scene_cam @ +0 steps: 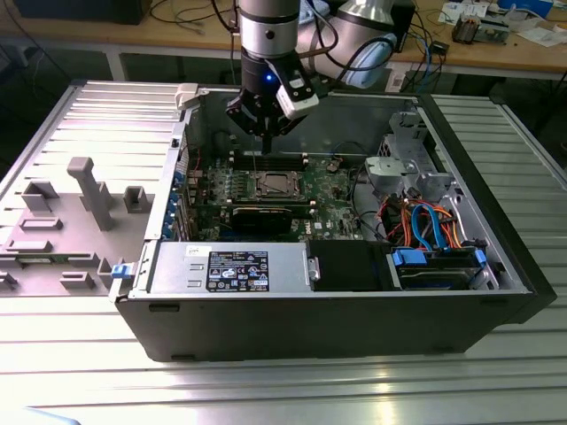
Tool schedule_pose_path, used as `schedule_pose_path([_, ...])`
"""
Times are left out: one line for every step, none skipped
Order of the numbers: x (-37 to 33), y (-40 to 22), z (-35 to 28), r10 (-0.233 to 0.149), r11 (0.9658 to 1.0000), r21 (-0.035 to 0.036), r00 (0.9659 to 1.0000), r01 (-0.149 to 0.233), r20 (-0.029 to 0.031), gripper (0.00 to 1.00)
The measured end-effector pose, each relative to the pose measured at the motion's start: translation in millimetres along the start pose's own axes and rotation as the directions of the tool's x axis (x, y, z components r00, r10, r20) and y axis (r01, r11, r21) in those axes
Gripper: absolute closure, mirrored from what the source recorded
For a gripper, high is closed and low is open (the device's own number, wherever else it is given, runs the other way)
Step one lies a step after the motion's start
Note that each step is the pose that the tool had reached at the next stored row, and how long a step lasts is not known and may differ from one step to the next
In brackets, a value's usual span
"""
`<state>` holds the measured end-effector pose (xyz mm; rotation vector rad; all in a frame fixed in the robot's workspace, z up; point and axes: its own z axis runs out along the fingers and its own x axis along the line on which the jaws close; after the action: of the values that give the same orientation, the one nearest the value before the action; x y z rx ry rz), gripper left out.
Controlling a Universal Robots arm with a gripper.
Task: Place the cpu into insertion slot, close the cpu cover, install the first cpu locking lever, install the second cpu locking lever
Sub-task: 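Install the first cpu locking lever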
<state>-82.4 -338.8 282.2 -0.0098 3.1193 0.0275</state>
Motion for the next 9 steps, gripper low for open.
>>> schedule_pose_path([2.9,0.0,0.0,-0.001,1.0,0.0,1.0,0.001,0.0006,0.89])
schedule_pose_path([4.6,0.0,0.0,-0.001,1.0,-0.0001,1.0,0.001,0.0009,0.89])
schedule_pose_path([6.1,0.0,0.0,-0.002,1.0,-0.0001,1.0,0.002,0.0012,0.89])
schedule_pose_path([7.3,0.1,0.2,-0.002,1.0,-0.0002,1.0,0.002,0.0015,0.89])
schedule_pose_path([8.6,0.1,0.5,-0.003,1.0,-0.0002,1.0,0.003,0.0017,0.89])
schedule_pose_path([10.4,0.1,1.1,-0.004,1.0,-0.0001,1.0,0.004,0.0018,0.89])
schedule_pose_path([11.6,0.0,1.8,-0.005,1.0,-0.0001,1.0,0.005,0.0019,0.89])
schedule_pose_path([13.9,0.0,3.3,-0.007,1.0,-0.0001,1.0,0.007,0.0021,0.89])
schedule_pose_path([18.4,0.0,4.7,-0.008,1.0,-0.0001,1.0,0.008,0.0027,0.89])
